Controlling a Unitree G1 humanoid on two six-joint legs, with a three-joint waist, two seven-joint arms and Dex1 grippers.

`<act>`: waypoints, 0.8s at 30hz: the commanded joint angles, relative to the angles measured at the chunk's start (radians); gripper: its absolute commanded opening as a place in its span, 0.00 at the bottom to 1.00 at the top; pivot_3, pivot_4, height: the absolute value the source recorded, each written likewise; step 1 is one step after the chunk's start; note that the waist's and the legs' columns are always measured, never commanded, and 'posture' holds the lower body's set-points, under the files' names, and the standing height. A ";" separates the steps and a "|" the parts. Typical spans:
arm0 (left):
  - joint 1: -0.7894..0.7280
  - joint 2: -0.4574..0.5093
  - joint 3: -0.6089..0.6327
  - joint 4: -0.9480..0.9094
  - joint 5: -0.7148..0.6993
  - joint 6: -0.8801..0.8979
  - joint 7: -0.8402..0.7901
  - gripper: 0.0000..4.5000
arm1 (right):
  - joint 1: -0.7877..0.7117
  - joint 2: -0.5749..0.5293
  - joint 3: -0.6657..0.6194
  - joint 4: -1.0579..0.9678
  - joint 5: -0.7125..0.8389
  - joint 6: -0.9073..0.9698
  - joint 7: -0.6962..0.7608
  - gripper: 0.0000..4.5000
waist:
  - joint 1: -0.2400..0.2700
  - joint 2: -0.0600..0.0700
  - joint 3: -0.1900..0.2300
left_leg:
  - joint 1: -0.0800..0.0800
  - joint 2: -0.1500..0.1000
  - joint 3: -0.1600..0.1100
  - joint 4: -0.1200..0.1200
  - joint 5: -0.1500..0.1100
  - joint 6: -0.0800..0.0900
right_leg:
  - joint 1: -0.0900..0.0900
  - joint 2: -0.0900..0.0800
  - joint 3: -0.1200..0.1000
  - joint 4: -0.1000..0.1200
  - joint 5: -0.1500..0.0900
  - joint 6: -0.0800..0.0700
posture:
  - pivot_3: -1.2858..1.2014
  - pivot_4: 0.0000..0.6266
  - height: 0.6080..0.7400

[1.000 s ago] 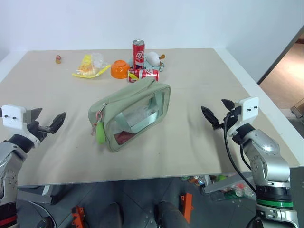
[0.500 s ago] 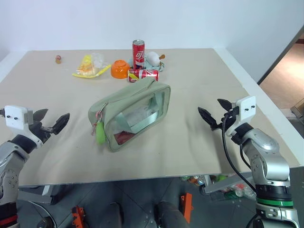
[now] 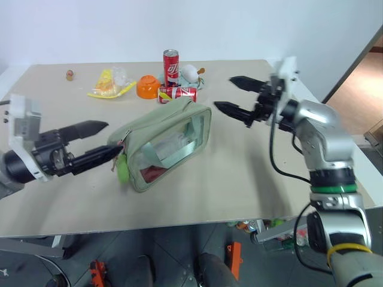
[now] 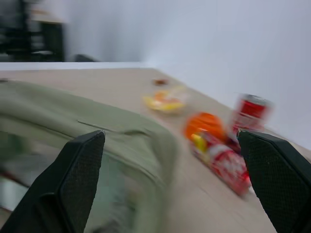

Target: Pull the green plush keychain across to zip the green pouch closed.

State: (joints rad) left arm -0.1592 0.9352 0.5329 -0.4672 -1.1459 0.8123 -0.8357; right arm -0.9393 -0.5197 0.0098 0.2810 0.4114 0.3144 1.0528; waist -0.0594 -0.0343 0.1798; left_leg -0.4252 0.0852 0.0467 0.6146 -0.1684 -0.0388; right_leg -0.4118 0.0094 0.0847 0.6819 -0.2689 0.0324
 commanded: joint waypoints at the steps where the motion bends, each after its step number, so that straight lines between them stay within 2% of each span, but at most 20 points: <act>1: -0.058 0.013 -0.039 -0.027 0.010 -0.018 0.011 1.00 | -0.076 0.017 0.057 0.141 -0.057 -0.094 0.117 1.00 | 0.002 0.000 0.000 | 0.000 0.000 0.000 0.000 0.000 0.000 | 0.000 0.000 0.000 0.000 0.000 0.000 | 0.52 0.24 1.00; 7: -0.084 -0.003 -0.070 -0.031 0.045 -0.034 0.033 1.00 | -0.149 0.059 0.086 0.336 -0.106 -0.185 0.209 1.00 | 0.011 0.000 0.000 | -0.006 -0.001 -0.001 0.001 -0.001 -0.002 | -0.004 -0.001 -0.001 0.000 0.002 -0.004 | 0.52 0.24 1.00; 10: -0.081 -0.001 -0.058 -0.041 0.035 -0.031 0.042 1.00 | -0.165 0.064 0.080 0.411 -0.127 -0.231 0.237 0.83 | 0.011 0.000 0.000 | -0.010 -0.001 -0.002 0.002 -0.001 -0.002 | -0.008 0.000 -0.001 0.000 0.002 -0.005 | 0.52 0.24 1.00; 18: -0.074 -0.001 -0.064 -0.038 0.048 -0.039 0.042 1.00 | -0.184 0.059 0.056 0.468 -0.137 -0.267 0.271 0.24 | 0.010 0.000 0.000 | -0.011 0.000 -0.003 0.002 -0.001 -0.002 | -0.009 0.000 -0.002 0.001 0.002 -0.005 | 0.52 0.24 1.00; 20: -0.080 -0.003 -0.072 -0.030 0.054 -0.042 0.040 1.00 | -0.181 0.054 0.051 0.458 -0.134 -0.262 0.279 0.05 | 0.010 0.000 0.000 | -0.011 0.000 -0.003 0.002 -0.001 -0.002 | -0.009 0.000 -0.002 0.001 0.002 -0.006 | 0.52 0.24 1.00; 21: -0.084 -0.005 -0.078 -0.023 0.060 -0.044 0.037 1.00 | -0.176 0.049 0.048 0.444 -0.130 -0.259 0.282 0.01 | 0.010 0.001 0.000 | -0.011 0.000 -0.004 0.002 -0.001 -0.003 | -0.009 0.000 -0.002 0.001 0.002 -0.006 | 0.52 0.24 1.00; 24: -0.089 -0.005 -0.099 -0.008 0.079 -0.051 0.025 1.00 | -0.165 0.029 0.036 0.393 -0.118 -0.237 0.286 0.01 | 0.011 0.001 0.001 | -0.011 0.000 -0.004 0.002 -0.001 -0.003 | -0.009 0.000 -0.003 0.001 0.002 -0.006 | 0.52 0.24 1.00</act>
State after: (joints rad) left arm -0.2347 0.9257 0.4292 -0.4786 -1.0787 0.7826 -0.7984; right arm -1.0871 -0.4643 0.0959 0.7351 0.2687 0.0730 1.3321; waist -0.0480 -0.0334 0.1804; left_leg -0.4365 0.0847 0.0429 0.6167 -0.1696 -0.0416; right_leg -0.4205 0.0095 0.0822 0.6831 -0.2664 0.0268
